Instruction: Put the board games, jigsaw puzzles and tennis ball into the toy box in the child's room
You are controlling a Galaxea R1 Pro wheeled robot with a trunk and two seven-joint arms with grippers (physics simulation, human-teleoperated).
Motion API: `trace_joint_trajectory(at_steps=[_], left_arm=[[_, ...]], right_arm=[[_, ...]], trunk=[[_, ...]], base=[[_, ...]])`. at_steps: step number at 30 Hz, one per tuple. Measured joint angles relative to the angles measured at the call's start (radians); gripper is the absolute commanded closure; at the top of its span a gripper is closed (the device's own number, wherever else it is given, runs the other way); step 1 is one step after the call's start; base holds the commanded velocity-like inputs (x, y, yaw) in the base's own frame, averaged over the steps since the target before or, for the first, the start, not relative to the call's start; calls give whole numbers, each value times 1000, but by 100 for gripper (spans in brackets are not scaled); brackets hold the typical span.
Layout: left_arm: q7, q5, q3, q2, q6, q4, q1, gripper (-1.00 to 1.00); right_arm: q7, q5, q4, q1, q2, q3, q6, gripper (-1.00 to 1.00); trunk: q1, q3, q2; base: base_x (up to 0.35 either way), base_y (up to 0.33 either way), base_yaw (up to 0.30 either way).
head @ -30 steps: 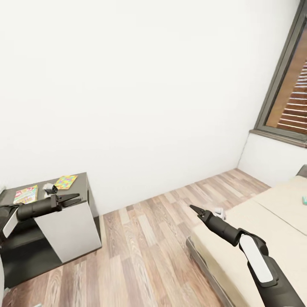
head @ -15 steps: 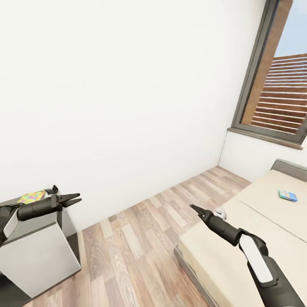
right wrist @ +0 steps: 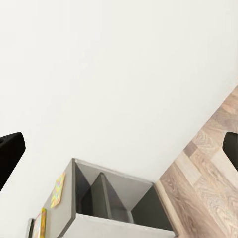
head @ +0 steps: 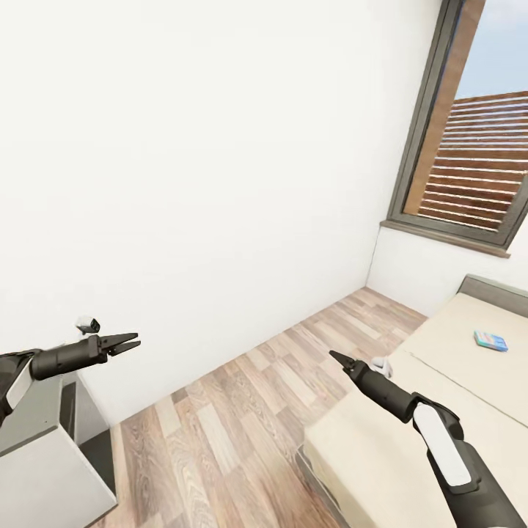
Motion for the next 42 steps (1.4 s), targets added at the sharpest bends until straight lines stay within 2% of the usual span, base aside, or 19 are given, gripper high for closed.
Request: trace_joint_trajectory(at_steps=[17, 25, 42], left_arm=[[1, 0, 1, -1, -6, 2, 0, -100], [0, 1, 1, 0, -6, 3, 0, -100], [0, 2, 1, 1, -6, 2, 0, -100]], right_arm=[[0, -1, 1, 0, 3, 2, 0, -100], [1, -2, 30, 0, 3, -6, 2, -100], [0, -2, 35, 0, 3, -5, 1, -100]], trunk=[[0, 0, 0], [0, 0, 0], [1, 0, 0]], base=[[295, 157, -1], [243, 43, 0], [37, 1, 0]])
